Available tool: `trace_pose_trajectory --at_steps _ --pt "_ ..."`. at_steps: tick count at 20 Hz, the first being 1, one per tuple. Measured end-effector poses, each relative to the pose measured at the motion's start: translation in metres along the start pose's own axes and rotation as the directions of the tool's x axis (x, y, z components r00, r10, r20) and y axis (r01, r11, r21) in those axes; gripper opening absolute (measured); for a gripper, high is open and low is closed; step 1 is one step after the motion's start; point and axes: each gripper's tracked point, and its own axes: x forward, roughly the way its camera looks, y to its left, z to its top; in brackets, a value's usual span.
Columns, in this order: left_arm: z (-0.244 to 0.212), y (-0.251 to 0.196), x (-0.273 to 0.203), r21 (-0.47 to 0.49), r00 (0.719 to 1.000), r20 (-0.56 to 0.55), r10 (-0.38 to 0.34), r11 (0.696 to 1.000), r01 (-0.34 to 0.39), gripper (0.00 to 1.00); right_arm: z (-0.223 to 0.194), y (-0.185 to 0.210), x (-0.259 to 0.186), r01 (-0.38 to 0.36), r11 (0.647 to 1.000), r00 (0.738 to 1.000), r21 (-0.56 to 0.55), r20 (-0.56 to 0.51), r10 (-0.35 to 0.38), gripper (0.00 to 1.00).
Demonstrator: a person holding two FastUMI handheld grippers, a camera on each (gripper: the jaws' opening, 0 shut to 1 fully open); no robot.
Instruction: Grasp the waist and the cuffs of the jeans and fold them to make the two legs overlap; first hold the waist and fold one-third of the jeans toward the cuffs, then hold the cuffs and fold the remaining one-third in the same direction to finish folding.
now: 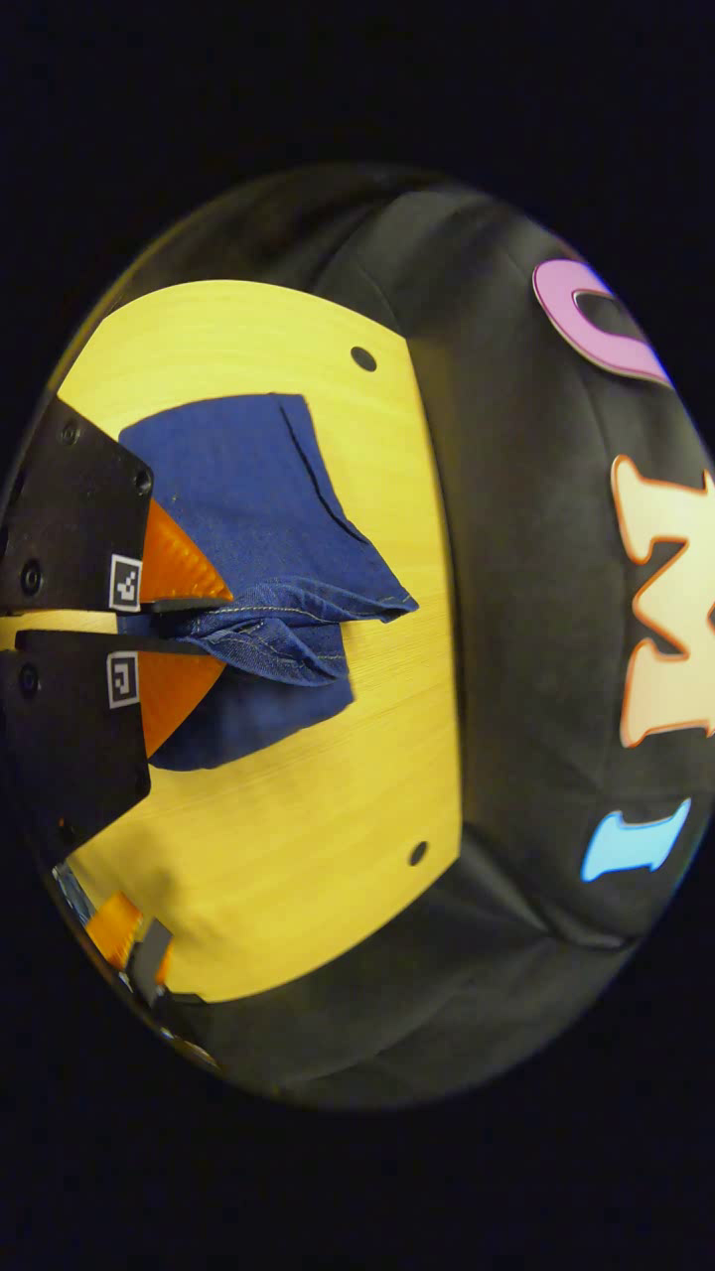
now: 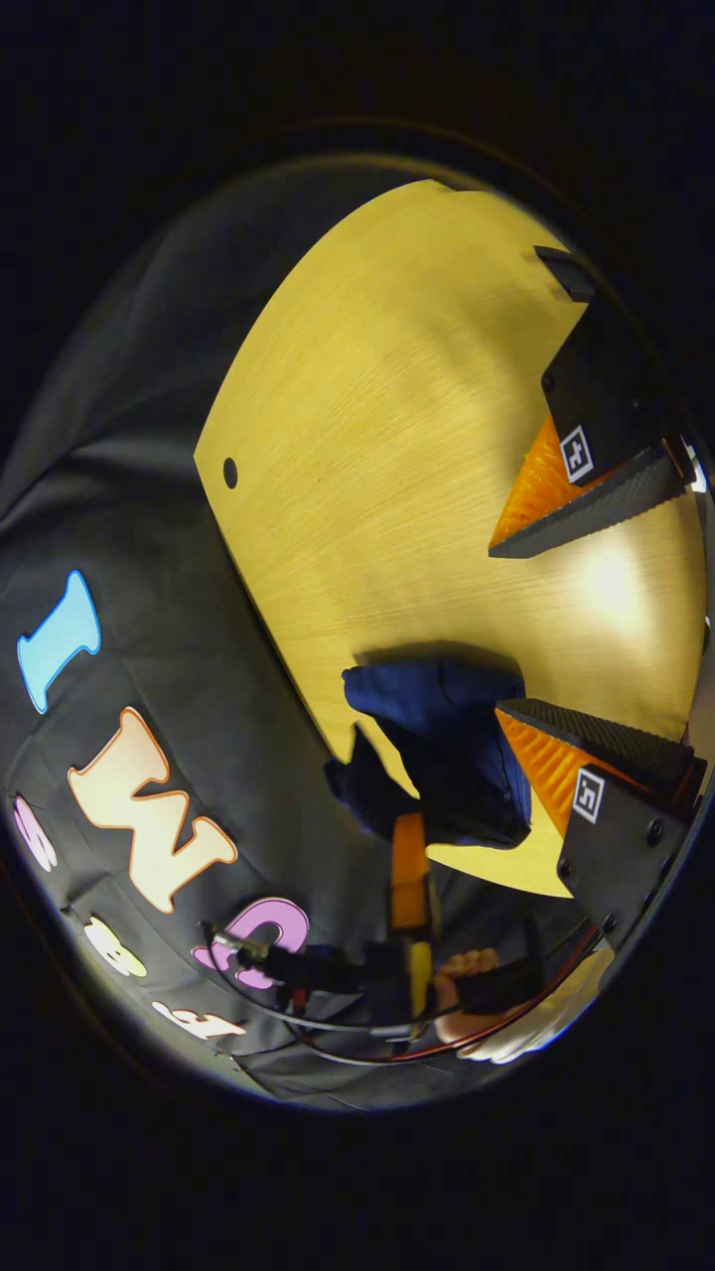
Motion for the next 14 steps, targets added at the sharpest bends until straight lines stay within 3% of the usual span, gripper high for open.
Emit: trace_pose_trajectory --at_steps 6,9,10,12,14 --pt "-0.086 -0.015 0.046 0.105 0.995 -0.09 0.05 0.994 -0.041 0.05 0.001 -0.01 -0.005 0.006 1.0 1.0 -0.014 0.001 -0.006 0.88" --pt "-0.095 -0.018 0.052 0.216 0.995 -0.026 0.099 0.972 -0.091 0.22 -0.001 -0.013 -0.008 0.012 1.0 1.0 -0.025 -0.003 -0.012 0.88" --pt "-0.099 -0.015 0.054 0.243 0.994 -0.035 0.107 0.965 -0.095 0.23 -0.001 -0.014 -0.01 0.012 1.0 1.0 -0.027 -0.001 -0.012 0.88" --pt "-0.101 -0.01 0.058 0.231 0.993 -0.002 0.121 0.966 -0.117 0.31 -0.003 -0.012 -0.013 0.012 0.999 1.0 -0.032 0.001 -0.012 0.88" --pt "-0.097 -0.007 0.056 0.179 0.992 0.032 0.126 0.975 -0.13 0.33 -0.004 -0.011 -0.015 0.01 0.999 1.0 -0.038 0.005 -0.01 0.88"
